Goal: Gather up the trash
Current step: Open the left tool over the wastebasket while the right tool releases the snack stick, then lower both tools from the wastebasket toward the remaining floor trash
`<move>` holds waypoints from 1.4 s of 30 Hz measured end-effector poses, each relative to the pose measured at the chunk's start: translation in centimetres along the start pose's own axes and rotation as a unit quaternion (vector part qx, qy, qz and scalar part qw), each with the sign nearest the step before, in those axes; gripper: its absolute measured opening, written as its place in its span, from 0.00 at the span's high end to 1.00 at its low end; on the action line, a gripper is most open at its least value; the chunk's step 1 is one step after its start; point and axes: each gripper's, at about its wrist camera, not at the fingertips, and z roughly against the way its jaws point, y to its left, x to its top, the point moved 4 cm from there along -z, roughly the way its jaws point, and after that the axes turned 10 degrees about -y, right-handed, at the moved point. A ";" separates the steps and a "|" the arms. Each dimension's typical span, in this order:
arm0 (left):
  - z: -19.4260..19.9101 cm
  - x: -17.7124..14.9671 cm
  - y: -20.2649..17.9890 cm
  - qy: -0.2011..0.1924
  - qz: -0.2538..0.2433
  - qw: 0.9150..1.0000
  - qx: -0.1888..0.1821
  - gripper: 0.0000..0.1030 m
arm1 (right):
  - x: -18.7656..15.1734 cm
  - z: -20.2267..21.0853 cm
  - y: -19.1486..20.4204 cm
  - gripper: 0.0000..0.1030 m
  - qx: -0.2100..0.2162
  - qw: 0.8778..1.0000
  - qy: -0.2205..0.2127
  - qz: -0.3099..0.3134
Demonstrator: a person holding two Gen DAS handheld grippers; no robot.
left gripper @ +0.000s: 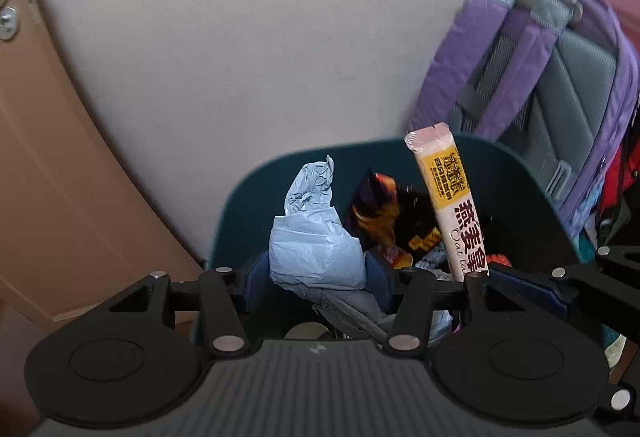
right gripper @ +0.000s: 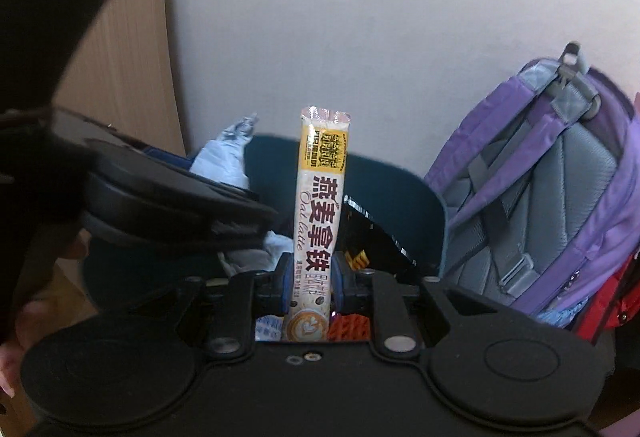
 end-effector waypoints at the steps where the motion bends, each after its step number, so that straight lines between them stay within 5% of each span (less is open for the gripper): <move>1: -0.4 -0.1 -0.1 0.009 -0.001 1.000 0.001 0.49 | -0.2 -0.3 0.1 0.82 -0.001 1.000 0.005 0.002; 9: -2.1 -1.1 -0.9 0.048 -0.010 0.999 -0.005 0.48 | -0.9 -1.0 0.0 0.78 -0.002 1.000 0.023 0.007; 21: 0.2 0.1 -0.2 0.027 0.031 0.999 -0.015 0.36 | 0.0 1.8 -0.5 0.65 -0.009 1.000 0.004 0.010; 42: 15.6 -1.4 -0.1 -0.049 0.039 0.998 -0.030 0.27 | -0.6 16.8 0.9 0.51 -0.001 0.999 -0.050 0.006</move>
